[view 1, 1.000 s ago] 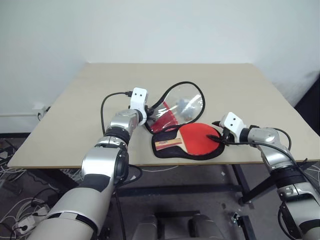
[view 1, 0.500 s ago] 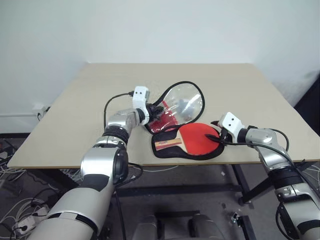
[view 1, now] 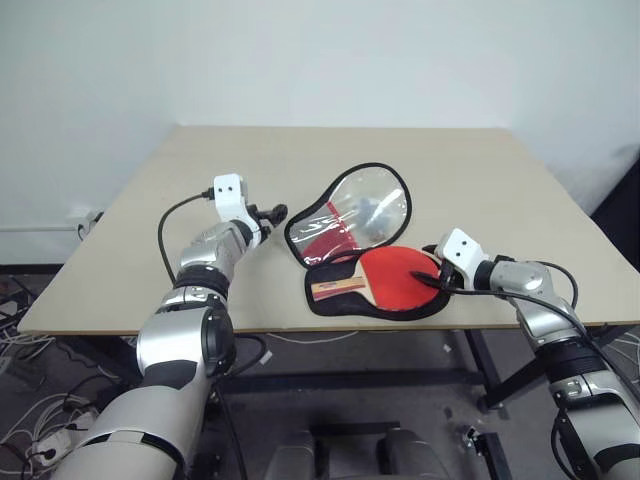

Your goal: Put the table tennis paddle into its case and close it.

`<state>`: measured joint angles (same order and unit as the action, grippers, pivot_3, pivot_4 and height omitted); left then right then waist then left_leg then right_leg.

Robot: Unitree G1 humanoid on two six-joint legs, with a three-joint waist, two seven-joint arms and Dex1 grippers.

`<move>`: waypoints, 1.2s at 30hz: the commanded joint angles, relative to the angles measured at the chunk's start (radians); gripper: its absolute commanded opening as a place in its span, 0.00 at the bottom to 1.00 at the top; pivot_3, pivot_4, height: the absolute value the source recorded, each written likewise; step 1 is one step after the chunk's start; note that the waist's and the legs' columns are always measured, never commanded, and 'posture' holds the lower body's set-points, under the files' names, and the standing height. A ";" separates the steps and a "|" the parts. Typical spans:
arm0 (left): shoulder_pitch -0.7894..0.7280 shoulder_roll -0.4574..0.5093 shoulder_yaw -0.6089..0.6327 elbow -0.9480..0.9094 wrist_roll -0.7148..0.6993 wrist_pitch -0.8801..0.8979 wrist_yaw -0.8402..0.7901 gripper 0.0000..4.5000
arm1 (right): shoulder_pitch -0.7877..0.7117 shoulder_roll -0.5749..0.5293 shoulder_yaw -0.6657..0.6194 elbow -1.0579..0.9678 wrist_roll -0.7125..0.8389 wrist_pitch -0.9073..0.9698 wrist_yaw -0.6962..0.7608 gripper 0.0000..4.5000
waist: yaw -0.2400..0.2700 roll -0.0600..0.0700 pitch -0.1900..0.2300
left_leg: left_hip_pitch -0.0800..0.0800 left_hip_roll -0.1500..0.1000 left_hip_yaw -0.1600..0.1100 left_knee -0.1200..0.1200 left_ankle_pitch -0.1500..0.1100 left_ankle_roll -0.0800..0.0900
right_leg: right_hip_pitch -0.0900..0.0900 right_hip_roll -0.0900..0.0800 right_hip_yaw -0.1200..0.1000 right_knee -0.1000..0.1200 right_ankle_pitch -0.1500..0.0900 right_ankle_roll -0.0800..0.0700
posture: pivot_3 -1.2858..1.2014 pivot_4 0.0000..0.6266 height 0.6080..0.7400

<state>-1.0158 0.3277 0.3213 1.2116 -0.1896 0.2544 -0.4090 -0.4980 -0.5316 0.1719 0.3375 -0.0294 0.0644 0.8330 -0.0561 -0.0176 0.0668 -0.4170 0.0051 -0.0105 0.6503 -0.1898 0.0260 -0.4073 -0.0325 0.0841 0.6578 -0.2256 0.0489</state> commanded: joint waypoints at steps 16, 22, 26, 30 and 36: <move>-0.050 -0.062 -0.017 0.029 -0.044 0.099 -0.190 0.89 | 0.051 0.015 -0.043 -0.132 0.041 0.054 -0.056 0.68 | 0.003 0.000 0.000 | 0.000 0.000 0.000 0.000 0.000 0.000 | 0.000 0.000 0.000 0.000 0.000 0.000 | 0.52 0.00 1.00; -0.030 -0.055 -0.047 -0.004 -0.038 0.080 -0.283 0.56 | 0.068 0.012 -0.047 -0.147 0.044 0.061 -0.069 0.68 | 0.003 0.000 0.000 | 0.000 0.000 0.000 0.000 0.000 0.000 | 0.000 0.000 0.000 0.000 0.000 0.000 | 0.52 0.00 1.00; 0.014 -0.044 -0.092 -0.077 -0.022 0.061 -0.403 0.32 | 0.064 0.011 -0.050 -0.140 0.042 0.061 -0.078 0.68 | 0.003 0.000 0.000 | 0.000 0.000 0.000 0.000 0.000 0.000 | 0.000 0.000 0.000 0.000 0.000 0.000 | 0.52 0.00 1.00; 0.091 -0.034 -0.163 -0.209 0.001 0.032 -0.503 0.20 | 0.023 0.003 -0.048 -0.064 -0.008 0.061 -0.137 0.68 | 0.004 0.000 0.000 | 0.000 0.000 0.000 -0.001 0.000 0.000 | 0.000 0.000 0.000 -0.001 0.000 0.000 | 0.52 0.00 1.00; 0.227 -0.007 -0.277 -0.455 0.020 0.026 -0.629 0.20 | -0.093 -0.002 -0.051 0.138 -0.092 0.110 -0.277 0.68 | 0.006 0.000 0.000 | 0.000 0.000 0.001 0.000 0.000 0.000 | 0.000 0.000 0.001 0.000 0.000 -0.001 | 0.52 0.00 1.00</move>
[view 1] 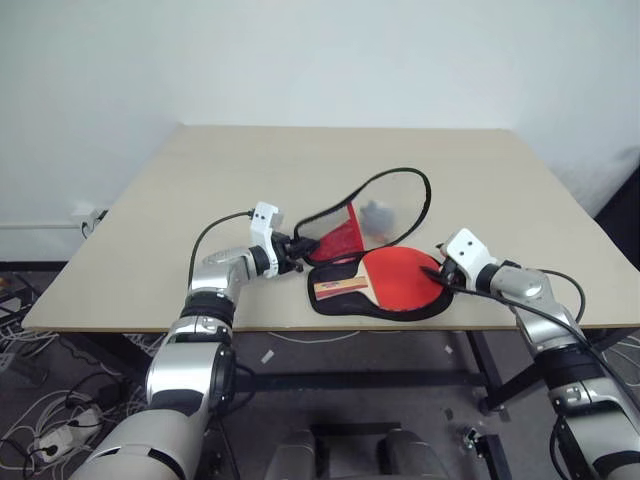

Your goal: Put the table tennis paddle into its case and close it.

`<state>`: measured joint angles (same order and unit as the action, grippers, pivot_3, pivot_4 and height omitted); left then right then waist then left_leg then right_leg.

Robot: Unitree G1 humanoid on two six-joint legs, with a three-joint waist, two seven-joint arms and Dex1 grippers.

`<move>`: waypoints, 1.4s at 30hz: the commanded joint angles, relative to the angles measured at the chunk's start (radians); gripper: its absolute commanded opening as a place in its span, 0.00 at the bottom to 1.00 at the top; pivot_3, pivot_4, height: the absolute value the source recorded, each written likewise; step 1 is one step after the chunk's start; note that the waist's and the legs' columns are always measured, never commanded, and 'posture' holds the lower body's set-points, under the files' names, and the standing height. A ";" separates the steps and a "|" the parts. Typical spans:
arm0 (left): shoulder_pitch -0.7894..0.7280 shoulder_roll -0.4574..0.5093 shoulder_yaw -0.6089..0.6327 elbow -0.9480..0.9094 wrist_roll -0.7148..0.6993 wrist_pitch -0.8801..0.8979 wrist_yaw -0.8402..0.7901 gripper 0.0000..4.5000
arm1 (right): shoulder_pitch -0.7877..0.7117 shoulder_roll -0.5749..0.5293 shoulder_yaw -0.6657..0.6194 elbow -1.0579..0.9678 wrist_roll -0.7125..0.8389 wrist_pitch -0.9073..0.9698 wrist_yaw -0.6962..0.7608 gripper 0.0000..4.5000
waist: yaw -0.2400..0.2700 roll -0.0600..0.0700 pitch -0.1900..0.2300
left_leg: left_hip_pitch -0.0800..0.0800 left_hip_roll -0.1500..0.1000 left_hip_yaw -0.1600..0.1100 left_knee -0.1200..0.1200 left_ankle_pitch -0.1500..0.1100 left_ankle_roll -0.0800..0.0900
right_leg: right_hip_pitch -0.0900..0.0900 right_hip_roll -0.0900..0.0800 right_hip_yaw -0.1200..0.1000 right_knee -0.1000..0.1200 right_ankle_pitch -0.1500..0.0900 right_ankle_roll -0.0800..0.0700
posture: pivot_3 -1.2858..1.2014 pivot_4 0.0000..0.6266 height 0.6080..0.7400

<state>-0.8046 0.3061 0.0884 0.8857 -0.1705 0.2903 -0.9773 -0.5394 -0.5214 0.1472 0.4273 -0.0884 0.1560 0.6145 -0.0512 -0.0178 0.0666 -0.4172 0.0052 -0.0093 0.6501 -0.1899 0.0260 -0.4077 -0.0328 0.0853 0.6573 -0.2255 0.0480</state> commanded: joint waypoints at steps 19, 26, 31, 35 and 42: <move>0.151 0.155 -0.317 -0.328 0.137 -0.124 -0.210 0.20 | -0.247 -0.027 -0.043 0.377 -0.123 0.063 -0.330 0.68 | -0.025 0.001 -0.001 | 0.002 0.000 0.001 -0.002 0.000 0.001 | 0.001 0.000 0.002 0.000 0.000 0.000 | 0.52 0.00 1.00; 0.056 0.143 -0.294 -0.141 0.192 -0.239 -0.077 0.20 | -0.263 -0.019 -0.054 0.370 -0.104 0.002 -0.343 0.68 | -0.027 0.002 -0.001 | 0.004 0.000 0.002 -0.002 0.000 0.002 | 0.002 0.000 0.003 0.000 0.000 0.000 | 0.52 0.00 1.00; 0.050 0.144 -0.299 -0.119 0.188 -0.269 -0.121 0.20 | -0.260 0.001 -0.070 0.330 -0.069 -0.023 -0.287 0.68 | -0.027 0.002 -0.001 | 0.004 0.000 0.002 -0.002 0.000 0.002 | 0.002 0.000 0.003 0.000 0.000 0.000 | 0.52 0.00 1.00; 0.055 0.134 -0.276 -0.136 0.149 -0.239 -0.164 0.28 | -0.258 0.003 -0.066 0.333 -0.076 -0.027 -0.278 0.68 | -0.027 0.002 -0.001 | 0.004 0.000 0.002 -0.002 0.000 0.002 | 0.002 0.000 0.003 0.000 0.000 0.000 | 0.52 0.00 1.00; 0.072 0.125 -0.239 -0.243 0.048 -0.071 -0.258 0.67 | -0.259 0.002 -0.061 0.347 -0.083 -0.031 -0.275 0.68 | -0.027 0.002 -0.001 | 0.003 0.000 0.002 -0.002 0.000 0.002 | 0.002 0.000 0.003 0.000 0.000 0.000 | 0.52 0.00 1.00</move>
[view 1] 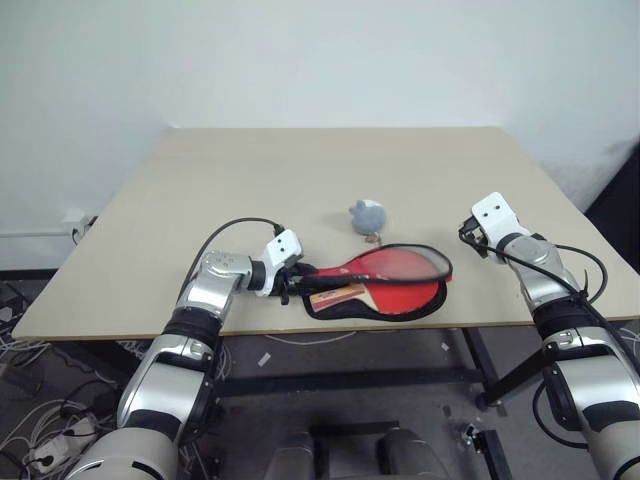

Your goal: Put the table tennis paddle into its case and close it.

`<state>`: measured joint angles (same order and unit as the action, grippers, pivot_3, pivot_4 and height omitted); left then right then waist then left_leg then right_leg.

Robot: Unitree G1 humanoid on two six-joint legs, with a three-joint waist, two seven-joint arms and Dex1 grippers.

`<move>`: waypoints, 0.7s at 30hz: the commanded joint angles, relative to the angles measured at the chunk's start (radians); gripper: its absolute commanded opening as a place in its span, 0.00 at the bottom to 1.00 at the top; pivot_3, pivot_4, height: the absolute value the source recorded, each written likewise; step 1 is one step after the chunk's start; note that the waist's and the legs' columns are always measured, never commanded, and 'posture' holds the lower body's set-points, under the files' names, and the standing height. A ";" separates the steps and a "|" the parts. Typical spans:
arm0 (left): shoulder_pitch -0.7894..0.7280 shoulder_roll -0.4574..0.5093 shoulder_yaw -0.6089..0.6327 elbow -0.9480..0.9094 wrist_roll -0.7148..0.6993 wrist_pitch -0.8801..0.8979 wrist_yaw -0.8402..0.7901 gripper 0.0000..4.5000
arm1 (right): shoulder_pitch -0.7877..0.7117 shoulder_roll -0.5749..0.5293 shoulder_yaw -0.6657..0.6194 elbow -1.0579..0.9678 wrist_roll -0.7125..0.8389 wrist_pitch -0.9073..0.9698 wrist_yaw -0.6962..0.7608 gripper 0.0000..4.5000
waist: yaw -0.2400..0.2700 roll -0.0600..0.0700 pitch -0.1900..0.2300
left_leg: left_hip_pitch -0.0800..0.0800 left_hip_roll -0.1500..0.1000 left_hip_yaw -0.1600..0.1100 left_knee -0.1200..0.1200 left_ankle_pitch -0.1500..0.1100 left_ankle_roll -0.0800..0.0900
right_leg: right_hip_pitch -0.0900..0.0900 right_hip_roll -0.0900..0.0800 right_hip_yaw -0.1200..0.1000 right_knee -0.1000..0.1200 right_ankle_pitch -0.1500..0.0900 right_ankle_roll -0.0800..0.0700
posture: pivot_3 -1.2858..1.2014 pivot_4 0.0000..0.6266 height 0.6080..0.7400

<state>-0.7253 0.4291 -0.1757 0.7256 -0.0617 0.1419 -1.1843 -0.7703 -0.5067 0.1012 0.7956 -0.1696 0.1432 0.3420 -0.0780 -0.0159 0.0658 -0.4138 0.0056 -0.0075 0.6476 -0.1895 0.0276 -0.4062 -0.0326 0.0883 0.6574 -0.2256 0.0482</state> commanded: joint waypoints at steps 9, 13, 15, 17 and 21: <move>0.097 0.126 0.008 -0.337 -0.168 0.325 -0.226 0.73 | -0.045 -0.009 -0.019 -0.014 0.004 -0.024 0.005 0.68 | -0.026 0.000 0.000 | 0.000 0.000 -0.001 -0.001 0.000 0.000 | 0.000 0.000 0.000 0.000 0.000 0.000 | 0.52 0.00 1.00; 0.173 0.210 -0.029 -0.394 -0.134 0.306 -0.257 0.73 | -0.046 -0.009 -0.019 -0.014 0.004 -0.030 0.010 0.68 | -0.036 0.001 0.000 | 0.002 0.001 0.000 -0.004 0.000 0.000 | -0.001 0.000 0.002 0.000 0.000 0.000 | 0.52 0.00 1.00; 0.196 0.238 -0.035 -0.403 -0.125 0.296 -0.260 0.73 | -0.047 -0.007 -0.019 -0.012 0.004 -0.031 0.010 0.68 | -0.035 0.001 0.000 | 0.002 0.002 0.000 -0.004 0.000 0.000 | -0.001 0.001 0.000 0.000 0.000 0.000 | 0.52 0.00 1.00; 0.207 0.253 -0.028 -0.412 -0.134 0.301 -0.260 0.73 | -0.050 -0.004 -0.018 -0.005 0.004 -0.035 0.009 0.68 | -0.034 0.001 0.000 | 0.002 0.002 0.000 -0.003 0.000 0.000 | 0.000 0.001 0.000 0.000 0.000 -0.001 | 0.52 0.00 1.00; 0.222 0.263 0.000 -0.438 -0.172 0.327 -0.252 0.73 | -0.049 0.002 -0.016 -0.006 0.005 -0.041 0.014 0.68 | -0.032 0.001 0.000 | 0.002 0.002 -0.001 -0.003 0.000 0.000 | -0.001 0.000 0.001 0.000 0.000 -0.001 | 0.52 0.00 1.00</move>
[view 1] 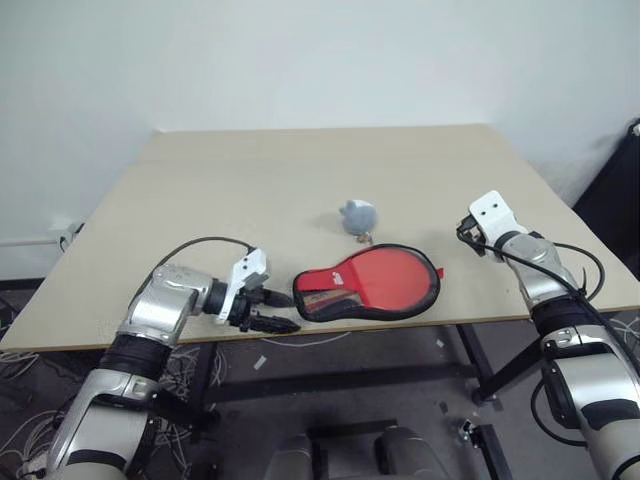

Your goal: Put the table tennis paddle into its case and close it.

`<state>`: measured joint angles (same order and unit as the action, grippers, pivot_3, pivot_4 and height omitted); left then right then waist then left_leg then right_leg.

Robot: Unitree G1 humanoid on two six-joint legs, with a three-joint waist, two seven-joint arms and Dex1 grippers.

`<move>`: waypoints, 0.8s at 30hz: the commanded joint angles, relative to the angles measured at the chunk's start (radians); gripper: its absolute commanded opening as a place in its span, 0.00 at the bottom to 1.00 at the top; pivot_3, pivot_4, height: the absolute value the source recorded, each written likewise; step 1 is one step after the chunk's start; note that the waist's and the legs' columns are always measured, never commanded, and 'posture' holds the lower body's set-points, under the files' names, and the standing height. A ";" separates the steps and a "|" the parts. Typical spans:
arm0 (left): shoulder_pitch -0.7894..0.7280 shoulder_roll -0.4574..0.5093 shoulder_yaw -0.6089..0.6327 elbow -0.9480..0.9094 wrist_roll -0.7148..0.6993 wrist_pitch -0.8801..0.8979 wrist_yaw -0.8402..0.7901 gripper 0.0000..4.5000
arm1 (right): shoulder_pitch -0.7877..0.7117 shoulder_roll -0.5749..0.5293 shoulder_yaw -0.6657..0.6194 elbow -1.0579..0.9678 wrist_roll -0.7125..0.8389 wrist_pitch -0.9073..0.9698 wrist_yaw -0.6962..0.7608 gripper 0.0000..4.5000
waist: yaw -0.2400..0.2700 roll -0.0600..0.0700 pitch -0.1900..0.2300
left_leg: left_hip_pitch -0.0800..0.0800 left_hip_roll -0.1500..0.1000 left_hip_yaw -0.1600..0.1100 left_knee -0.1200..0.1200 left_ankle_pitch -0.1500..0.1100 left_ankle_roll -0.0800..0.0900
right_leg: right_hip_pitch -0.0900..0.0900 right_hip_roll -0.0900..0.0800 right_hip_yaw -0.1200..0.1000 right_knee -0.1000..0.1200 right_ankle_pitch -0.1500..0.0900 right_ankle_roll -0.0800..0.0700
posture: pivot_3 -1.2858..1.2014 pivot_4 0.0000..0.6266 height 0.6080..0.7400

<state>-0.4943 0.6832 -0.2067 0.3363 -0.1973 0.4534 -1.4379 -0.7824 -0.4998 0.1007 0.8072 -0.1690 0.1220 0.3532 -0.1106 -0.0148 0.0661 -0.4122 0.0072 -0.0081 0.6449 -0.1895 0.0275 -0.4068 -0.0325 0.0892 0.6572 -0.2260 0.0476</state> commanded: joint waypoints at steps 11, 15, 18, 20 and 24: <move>-0.185 -0.222 0.237 -0.002 -0.181 0.107 0.323 0.73 | -0.020 -0.006 -0.015 -0.048 0.013 -0.038 0.042 0.68 | 0.008 0.000 0.000 | -0.001 0.000 0.000 0.002 0.000 0.000 | 0.001 0.000 -0.001 0.000 0.000 0.001 | 0.52 0.00 1.00; -0.213 -0.264 0.155 0.008 -0.091 0.014 0.376 0.73 | -0.004 -0.001 -0.018 -0.086 0.026 -0.042 0.077 0.68 | 0.007 0.000 0.000 | 0.000 -0.001 0.000 0.001 0.000 0.000 | 0.001 0.000 0.000 0.000 0.000 0.001 | 0.52 0.00 1.00; -0.221 -0.286 0.026 0.034 0.004 -0.096 0.338 0.73 | 0.001 0.009 -0.040 -0.133 0.069 -0.020 0.121 0.68 | 0.008 0.000 0.000 | 0.000 -0.001 0.001 -0.001 0.000 0.000 | 0.000 0.001 0.001 0.000 0.000 0.001 | 0.52 0.00 1.00; -0.239 -0.300 -0.043 0.085 0.071 -0.167 0.337 0.73 | 0.008 0.017 -0.058 -0.173 0.103 -0.001 0.152 0.68 | 0.008 0.000 0.000 | 0.000 -0.001 0.001 -0.001 0.000 0.000 | 0.000 0.001 0.001 0.000 0.000 0.001 | 0.52 0.00 1.00; -0.270 -0.303 -0.122 0.177 0.171 -0.299 0.342 0.73 | 0.029 0.015 -0.063 -0.221 0.115 0.024 0.158 0.68 | 0.008 0.000 0.000 | -0.001 -0.001 0.001 0.000 0.000 0.000 | 0.000 0.000 0.001 0.000 0.000 0.001 | 0.52 0.00 1.00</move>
<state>-0.7176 0.3712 -0.3170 0.4982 -0.0705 0.2267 -1.0954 -0.7547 -0.4755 0.0644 0.6341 -0.0731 0.1365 0.5105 -0.1021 -0.0145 0.0660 -0.4128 0.0058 -0.0069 0.6450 -0.1895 0.0275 -0.4068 -0.0321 0.0898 0.6570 -0.2258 0.0483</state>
